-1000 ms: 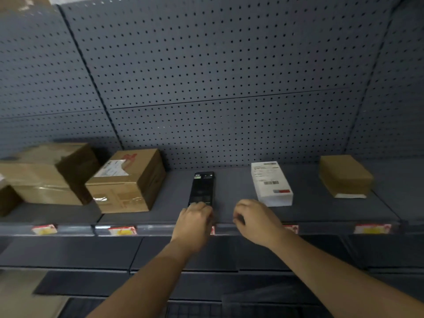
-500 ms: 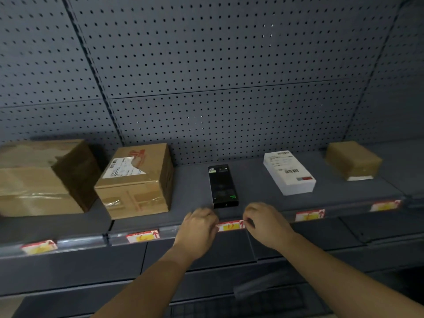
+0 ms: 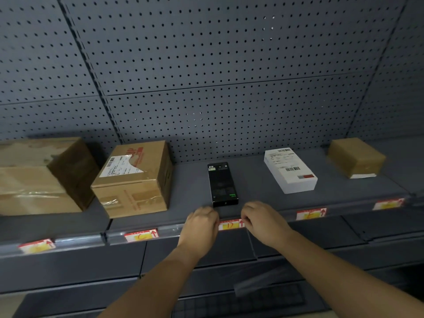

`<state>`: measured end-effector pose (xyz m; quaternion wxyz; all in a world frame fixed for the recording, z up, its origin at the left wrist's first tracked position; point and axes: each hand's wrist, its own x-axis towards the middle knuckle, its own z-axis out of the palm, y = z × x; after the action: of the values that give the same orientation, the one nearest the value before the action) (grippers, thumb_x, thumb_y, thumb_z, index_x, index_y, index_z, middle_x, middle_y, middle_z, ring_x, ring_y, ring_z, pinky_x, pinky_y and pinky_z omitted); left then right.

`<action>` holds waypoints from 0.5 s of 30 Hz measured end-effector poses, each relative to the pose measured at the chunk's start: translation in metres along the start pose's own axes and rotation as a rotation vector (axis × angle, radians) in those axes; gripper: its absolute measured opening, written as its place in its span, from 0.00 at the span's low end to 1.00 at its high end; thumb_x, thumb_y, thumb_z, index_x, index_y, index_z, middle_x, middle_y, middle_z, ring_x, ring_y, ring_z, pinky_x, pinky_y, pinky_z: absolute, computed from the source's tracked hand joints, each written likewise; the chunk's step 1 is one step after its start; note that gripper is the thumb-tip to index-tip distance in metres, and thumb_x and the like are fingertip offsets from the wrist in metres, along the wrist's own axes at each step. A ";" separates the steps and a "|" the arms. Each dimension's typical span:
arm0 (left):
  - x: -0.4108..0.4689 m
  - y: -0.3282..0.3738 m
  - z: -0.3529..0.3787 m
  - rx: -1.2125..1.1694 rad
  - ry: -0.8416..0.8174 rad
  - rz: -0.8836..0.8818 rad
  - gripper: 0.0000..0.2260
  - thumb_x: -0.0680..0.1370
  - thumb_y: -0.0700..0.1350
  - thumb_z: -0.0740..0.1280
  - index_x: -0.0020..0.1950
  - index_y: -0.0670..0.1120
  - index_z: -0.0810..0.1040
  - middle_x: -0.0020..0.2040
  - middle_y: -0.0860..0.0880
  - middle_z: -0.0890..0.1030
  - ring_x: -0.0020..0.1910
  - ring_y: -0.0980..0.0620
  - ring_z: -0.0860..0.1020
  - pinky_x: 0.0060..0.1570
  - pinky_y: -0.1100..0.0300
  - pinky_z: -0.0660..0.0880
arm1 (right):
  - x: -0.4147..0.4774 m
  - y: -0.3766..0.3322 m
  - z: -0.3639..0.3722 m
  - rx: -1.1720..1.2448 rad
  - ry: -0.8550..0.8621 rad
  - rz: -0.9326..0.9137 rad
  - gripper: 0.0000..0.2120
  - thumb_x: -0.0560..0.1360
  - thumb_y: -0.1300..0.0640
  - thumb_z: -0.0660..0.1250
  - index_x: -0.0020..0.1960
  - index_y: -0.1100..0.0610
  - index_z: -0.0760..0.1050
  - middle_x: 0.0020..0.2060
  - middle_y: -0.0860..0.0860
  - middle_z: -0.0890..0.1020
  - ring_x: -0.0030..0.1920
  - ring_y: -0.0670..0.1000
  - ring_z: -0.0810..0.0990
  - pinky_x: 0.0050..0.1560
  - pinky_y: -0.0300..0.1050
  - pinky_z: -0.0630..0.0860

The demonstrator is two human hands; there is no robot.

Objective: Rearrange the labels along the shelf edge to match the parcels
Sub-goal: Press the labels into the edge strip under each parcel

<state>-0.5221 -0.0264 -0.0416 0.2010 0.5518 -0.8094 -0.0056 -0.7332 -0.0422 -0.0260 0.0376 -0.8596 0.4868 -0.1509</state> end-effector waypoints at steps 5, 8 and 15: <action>-0.001 -0.003 0.000 -0.054 0.007 -0.008 0.04 0.75 0.39 0.68 0.41 0.46 0.79 0.41 0.50 0.79 0.41 0.51 0.74 0.43 0.57 0.74 | -0.002 -0.002 0.001 -0.003 0.001 -0.014 0.07 0.80 0.58 0.64 0.53 0.58 0.80 0.49 0.51 0.80 0.49 0.49 0.77 0.52 0.42 0.74; 0.000 0.000 0.001 -0.060 0.004 -0.009 0.05 0.76 0.38 0.67 0.42 0.45 0.79 0.42 0.49 0.79 0.42 0.50 0.74 0.44 0.58 0.73 | -0.002 -0.001 -0.001 -0.001 -0.008 -0.020 0.08 0.81 0.58 0.63 0.54 0.57 0.79 0.51 0.51 0.80 0.50 0.48 0.77 0.54 0.42 0.74; 0.000 0.000 0.001 -0.075 -0.002 -0.028 0.04 0.77 0.40 0.65 0.45 0.46 0.79 0.44 0.49 0.78 0.45 0.51 0.74 0.46 0.60 0.72 | -0.001 0.000 0.000 0.004 -0.024 -0.013 0.08 0.81 0.57 0.63 0.56 0.56 0.79 0.52 0.49 0.80 0.50 0.47 0.77 0.56 0.43 0.75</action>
<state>-0.5226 -0.0267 -0.0424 0.2203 0.5550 -0.8012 -0.0392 -0.7340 -0.0418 -0.0258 0.0443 -0.8645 0.4802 -0.1417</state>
